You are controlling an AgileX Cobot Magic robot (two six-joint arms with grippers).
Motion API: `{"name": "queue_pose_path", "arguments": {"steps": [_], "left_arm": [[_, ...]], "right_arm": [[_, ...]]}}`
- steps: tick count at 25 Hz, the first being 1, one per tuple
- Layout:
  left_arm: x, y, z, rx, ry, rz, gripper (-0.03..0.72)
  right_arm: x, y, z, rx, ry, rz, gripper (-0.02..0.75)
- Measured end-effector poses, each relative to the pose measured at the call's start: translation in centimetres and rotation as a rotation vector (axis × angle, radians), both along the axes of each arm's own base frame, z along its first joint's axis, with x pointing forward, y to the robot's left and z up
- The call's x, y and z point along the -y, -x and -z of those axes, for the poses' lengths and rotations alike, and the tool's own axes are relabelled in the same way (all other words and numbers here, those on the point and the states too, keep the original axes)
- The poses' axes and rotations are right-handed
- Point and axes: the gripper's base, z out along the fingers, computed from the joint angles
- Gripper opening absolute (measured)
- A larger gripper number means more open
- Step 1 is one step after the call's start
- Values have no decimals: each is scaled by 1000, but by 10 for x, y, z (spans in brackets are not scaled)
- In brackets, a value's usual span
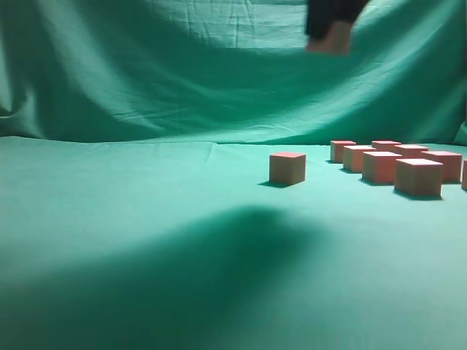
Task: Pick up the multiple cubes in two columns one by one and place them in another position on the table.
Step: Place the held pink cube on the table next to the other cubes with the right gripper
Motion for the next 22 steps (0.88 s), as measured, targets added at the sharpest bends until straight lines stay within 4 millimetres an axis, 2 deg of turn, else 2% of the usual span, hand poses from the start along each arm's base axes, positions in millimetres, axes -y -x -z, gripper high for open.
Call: {"name": "queue_pose_path", "arguments": {"steps": [4, 9, 16, 22], "left_arm": [[0, 0, 0, 0, 0, 0, 0], [0, 0, 0, 0, 0, 0, 0], [0, 0, 0, 0, 0, 0, 0], [0, 0, 0, 0, 0, 0, 0]], "right_arm": [[-46, -21, 19, 8, 98, -218, 268], [-82, -40, 47, 69, 142, -412, 268], [-93, -55, 82, 102, 194, -570, 268], [-94, -59, 94, 131, 232, -704, 268]]}}
